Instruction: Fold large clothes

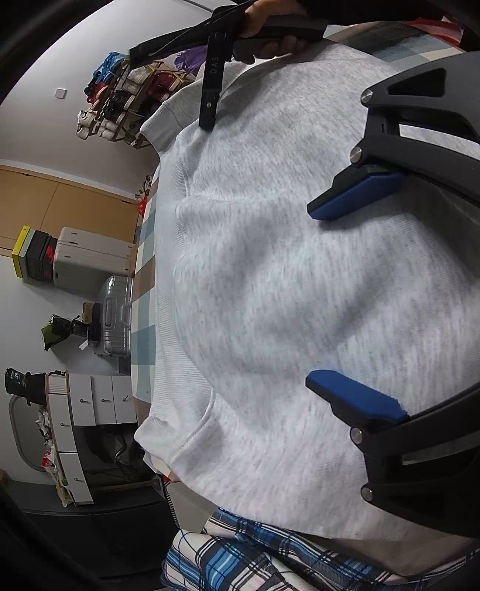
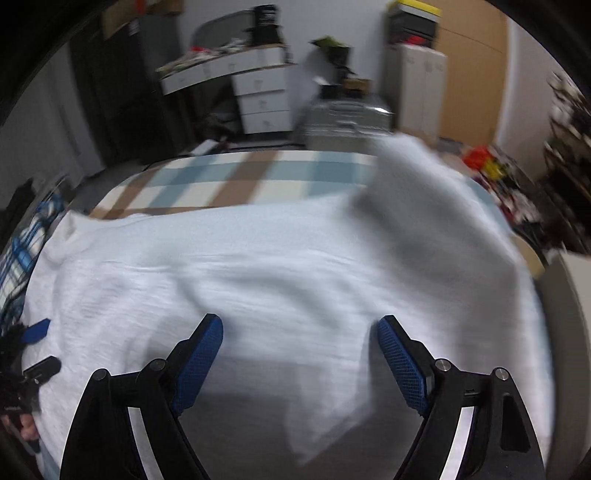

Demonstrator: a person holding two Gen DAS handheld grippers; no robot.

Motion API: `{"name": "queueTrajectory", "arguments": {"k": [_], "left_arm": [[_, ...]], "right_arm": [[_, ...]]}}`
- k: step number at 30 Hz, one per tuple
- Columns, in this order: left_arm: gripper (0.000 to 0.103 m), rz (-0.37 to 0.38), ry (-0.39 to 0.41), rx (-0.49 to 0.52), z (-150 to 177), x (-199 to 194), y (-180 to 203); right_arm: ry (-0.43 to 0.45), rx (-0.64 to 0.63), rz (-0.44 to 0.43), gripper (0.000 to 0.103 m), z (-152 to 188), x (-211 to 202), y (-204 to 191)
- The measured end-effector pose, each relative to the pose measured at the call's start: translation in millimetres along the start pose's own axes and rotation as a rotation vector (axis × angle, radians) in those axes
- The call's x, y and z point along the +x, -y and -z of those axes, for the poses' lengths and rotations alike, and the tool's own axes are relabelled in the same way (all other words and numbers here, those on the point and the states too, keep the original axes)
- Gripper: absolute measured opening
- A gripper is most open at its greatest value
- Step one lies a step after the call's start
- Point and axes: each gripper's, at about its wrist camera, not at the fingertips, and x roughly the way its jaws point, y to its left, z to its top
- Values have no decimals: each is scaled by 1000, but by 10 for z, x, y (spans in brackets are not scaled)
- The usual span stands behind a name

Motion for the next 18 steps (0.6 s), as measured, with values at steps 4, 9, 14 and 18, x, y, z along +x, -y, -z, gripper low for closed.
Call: {"name": "queueTrajectory", "arguments": {"k": [4,9,14,18], "left_arm": [[80,3,0,-3,-7,-13,-16],[80,4,0,-3,-8,-15,-15],[80,-1,-1,0,-5,-15,-12],[80,-1,-2,-1,-5,-15,-13]], "right_arm": [[-22,83,47,85,33,-171,394],[141,152,98,87,-148,-546,596],[85,217,103,84,-404,-171,742],[58,263,-90,9,-467,21,798]]}}
